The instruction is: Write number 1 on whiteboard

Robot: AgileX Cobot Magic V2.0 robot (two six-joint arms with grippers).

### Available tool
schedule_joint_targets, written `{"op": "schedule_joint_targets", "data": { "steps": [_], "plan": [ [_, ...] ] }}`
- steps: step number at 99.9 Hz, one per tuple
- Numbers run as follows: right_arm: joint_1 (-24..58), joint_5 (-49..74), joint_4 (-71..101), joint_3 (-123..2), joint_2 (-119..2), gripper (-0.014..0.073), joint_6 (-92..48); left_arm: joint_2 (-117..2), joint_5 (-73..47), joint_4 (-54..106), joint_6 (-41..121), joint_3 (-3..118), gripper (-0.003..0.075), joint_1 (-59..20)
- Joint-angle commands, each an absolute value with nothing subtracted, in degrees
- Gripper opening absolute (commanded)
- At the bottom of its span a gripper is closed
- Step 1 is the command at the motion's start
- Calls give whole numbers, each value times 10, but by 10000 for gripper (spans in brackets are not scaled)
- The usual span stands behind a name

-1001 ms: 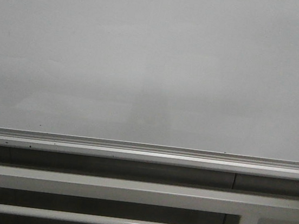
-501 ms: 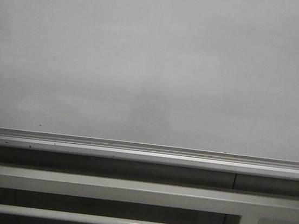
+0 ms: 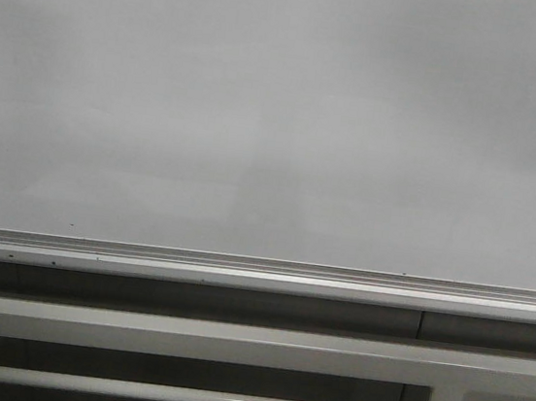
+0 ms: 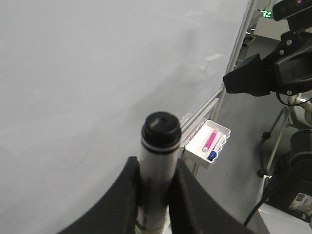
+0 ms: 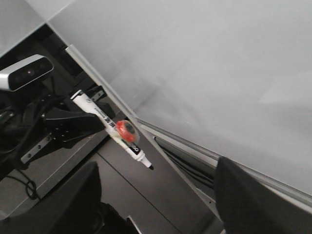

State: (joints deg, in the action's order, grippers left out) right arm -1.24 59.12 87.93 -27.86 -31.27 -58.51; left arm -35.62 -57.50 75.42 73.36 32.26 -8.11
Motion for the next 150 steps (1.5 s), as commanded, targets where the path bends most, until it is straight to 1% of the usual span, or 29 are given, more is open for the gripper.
{"op": "schedule_joint_targets", "data": {
  "steps": [1,19,33,58,73,87,107,126,150],
  "plan": [
    [-10,621,938,-320,-338,447,-613,-359,-589,807,742,341,-20,-81],
    [21,638,941,-375,-385,447,-622,-369,-620,840,762,341,-20,-81],
    [63,646,942,-400,-426,448,-638,-398,-659,858,780,341,-20,-82],
    [177,597,946,-442,-481,447,-679,-428,-691,878,801,343,-20,-82],
    [253,559,947,-475,-537,447,-714,-438,-707,882,804,343,-20,-86],
    [298,549,947,-519,-597,447,-728,-439,-693,885,807,343,-20,-114],
    [341,540,942,-579,-658,447,-744,-439,-660,884,807,343,-20,-146],
    [385,521,930,-611,-695,447,-761,-439,-660,888,807,343,-20,-149],
    [446,447,921,-615,-706,447,-804,-439,-660,896,807,343,-20,-149]
  ]
}}
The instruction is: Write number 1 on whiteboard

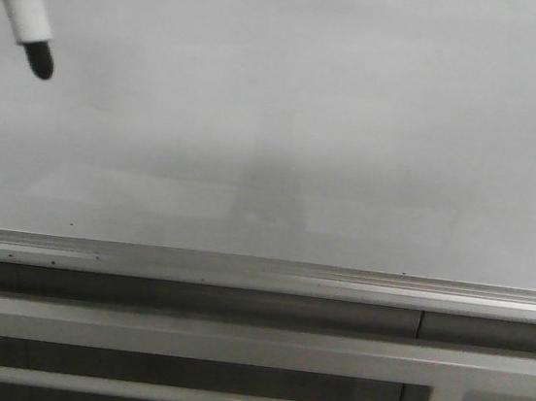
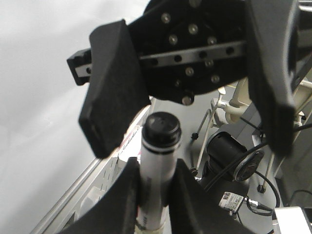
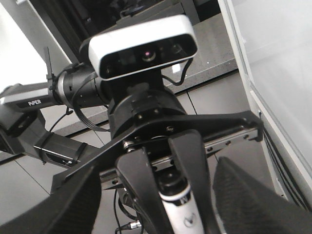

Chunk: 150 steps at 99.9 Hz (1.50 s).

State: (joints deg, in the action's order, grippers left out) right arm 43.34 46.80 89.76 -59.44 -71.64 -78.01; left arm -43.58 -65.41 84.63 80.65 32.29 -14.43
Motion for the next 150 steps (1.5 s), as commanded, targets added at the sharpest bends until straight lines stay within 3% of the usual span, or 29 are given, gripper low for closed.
{"op": "schedule_joint_targets", "data": {
  "steps": [1,21,40,75,107,119,139,150],
  "plan": [
    [447,446,920,-615,-706,447,-805,-439,-660,896,807,343,-20,-149],
    [451,433,916,-615,-707,420,-812,-439,-660,896,807,343,-20,-149],
    [451,433,904,-615,-707,222,-812,-439,-660,896,807,343,-20,-149],
    [451,454,861,-615,-707,-63,-812,-439,-633,895,807,343,-20,-149],
    [451,456,861,-615,-707,-71,-812,-439,-631,889,807,343,-10,-149],
    [451,457,861,-615,-707,-71,-812,-439,-631,877,807,343,93,-149],
    [451,457,856,-615,-707,-71,-812,-439,-613,871,807,343,438,-149],
    [451,453,848,-615,-707,-71,-812,-437,-594,864,807,343,459,-149]
  ]
}}
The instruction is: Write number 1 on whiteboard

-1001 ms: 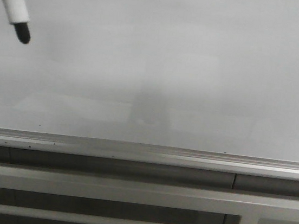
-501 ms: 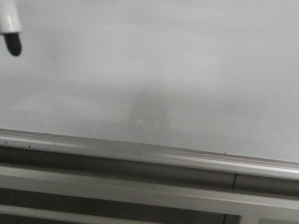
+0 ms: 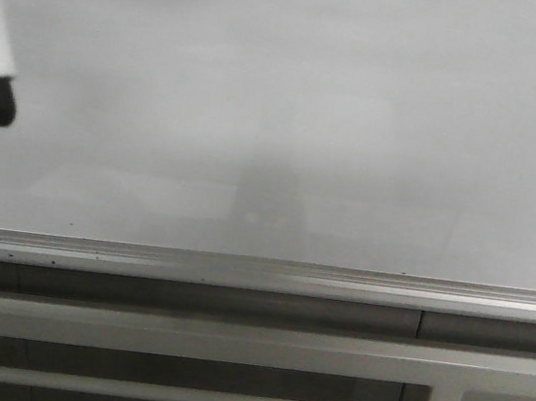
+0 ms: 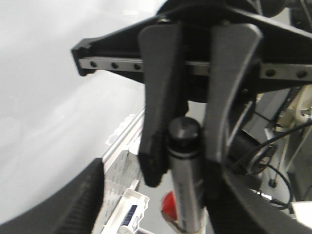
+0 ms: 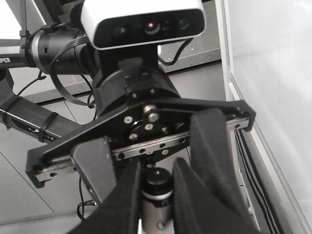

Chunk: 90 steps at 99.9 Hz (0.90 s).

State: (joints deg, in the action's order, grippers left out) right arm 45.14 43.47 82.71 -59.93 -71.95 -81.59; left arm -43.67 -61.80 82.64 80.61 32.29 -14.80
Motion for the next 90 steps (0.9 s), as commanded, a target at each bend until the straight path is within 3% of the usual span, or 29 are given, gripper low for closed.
{"op": "schedule_joint_targets", "data": {
  "steps": [1,35,90],
  "plan": [
    [450,453,848,-615,-707,-71,-812,-437,-592,862,807,343,458,-149],
    [393,445,833,-615,-674,-71,-812,-426,-588,818,800,343,458,-114],
    [346,541,771,-614,-660,-55,-812,-313,-584,792,757,343,458,32]
  ]
}}
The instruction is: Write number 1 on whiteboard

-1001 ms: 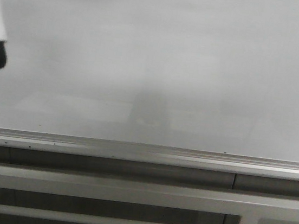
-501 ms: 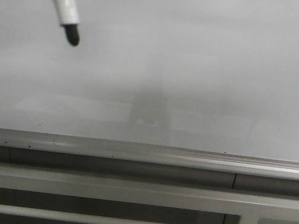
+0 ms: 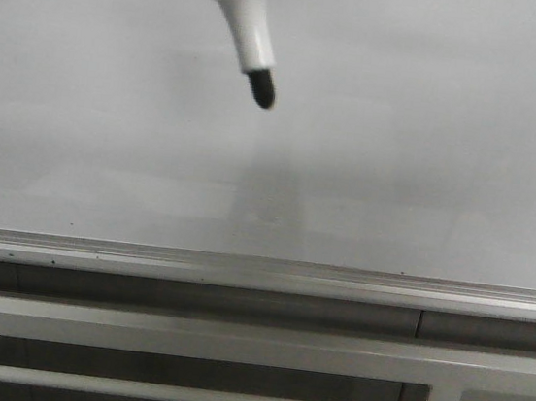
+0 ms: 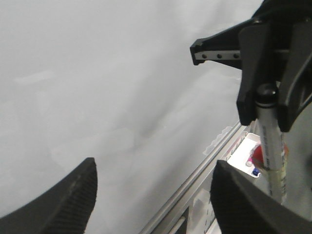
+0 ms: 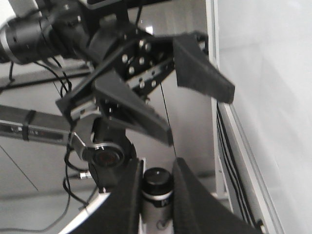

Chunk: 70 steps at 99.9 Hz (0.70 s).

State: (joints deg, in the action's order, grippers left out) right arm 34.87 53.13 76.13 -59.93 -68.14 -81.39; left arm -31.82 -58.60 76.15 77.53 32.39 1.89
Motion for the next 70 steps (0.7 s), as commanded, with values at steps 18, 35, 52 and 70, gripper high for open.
{"op": "schedule_joint_targets", "data": {
  "steps": [18,35,52,70],
  "plan": [
    [370,497,750,-613,-624,-53,-812,-310,-589,794,753,343,458,37],
    [464,351,680,-584,-586,-53,-815,-310,-589,796,743,343,458,37],
    [588,124,594,-524,-550,-53,-846,-310,-589,796,743,343,458,37],
    [646,53,582,-484,-551,-53,-928,-310,-589,796,743,343,458,37]
  ]
}}
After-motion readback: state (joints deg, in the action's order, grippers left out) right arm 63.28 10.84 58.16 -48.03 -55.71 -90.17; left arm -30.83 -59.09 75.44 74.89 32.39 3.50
